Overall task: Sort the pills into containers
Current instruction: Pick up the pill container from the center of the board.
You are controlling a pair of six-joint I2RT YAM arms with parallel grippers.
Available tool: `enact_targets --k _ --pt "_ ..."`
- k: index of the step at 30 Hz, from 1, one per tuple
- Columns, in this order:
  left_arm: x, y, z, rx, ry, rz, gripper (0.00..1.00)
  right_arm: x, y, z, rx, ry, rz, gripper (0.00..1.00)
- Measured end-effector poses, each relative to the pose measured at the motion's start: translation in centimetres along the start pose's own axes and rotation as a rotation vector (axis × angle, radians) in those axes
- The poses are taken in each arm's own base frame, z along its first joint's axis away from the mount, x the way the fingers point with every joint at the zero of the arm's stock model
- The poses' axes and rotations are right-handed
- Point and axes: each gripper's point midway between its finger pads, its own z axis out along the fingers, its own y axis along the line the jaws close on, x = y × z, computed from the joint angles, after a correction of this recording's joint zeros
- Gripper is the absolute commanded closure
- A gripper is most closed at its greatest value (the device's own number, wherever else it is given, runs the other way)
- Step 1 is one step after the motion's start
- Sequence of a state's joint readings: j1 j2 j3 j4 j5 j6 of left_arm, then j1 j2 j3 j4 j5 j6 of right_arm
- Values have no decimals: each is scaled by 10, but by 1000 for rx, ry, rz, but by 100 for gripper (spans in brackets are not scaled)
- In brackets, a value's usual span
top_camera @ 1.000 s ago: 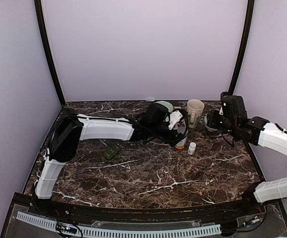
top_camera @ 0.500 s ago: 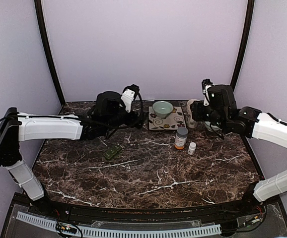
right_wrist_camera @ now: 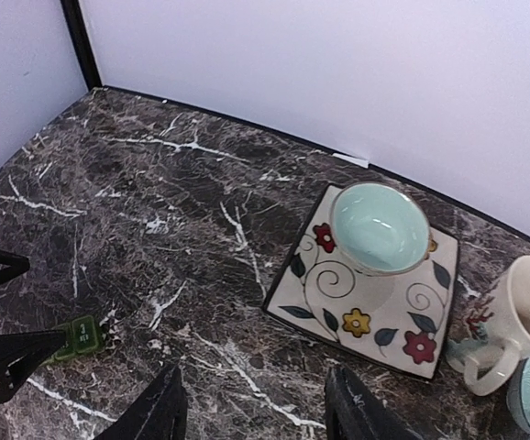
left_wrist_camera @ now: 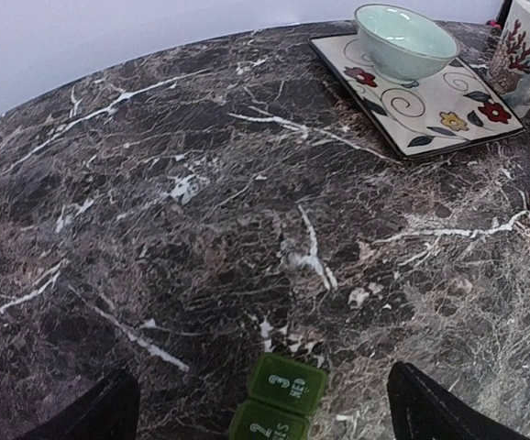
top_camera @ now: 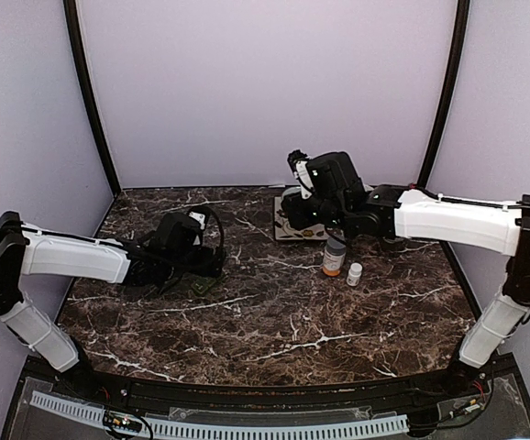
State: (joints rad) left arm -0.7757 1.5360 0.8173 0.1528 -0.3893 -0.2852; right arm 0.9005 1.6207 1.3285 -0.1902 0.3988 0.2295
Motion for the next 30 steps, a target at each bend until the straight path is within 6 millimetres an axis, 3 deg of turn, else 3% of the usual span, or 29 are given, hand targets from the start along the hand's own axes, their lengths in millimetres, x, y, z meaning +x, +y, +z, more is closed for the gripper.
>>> enact_targets --k 5,11,19,30 --pt "19 16 -5 -37 39 -38 2 20 22 24 -53 58 -40 48" --pt "41 26 -5 -49 103 -52 2 29 38 33 -98 84 -55 48" --pt "50 18 -3 7 147 -56 2 37 51 36 -138 101 -63 47" --pt "85 13 7 29 264 -17 2 37 57 39 -160 96 -54 47"
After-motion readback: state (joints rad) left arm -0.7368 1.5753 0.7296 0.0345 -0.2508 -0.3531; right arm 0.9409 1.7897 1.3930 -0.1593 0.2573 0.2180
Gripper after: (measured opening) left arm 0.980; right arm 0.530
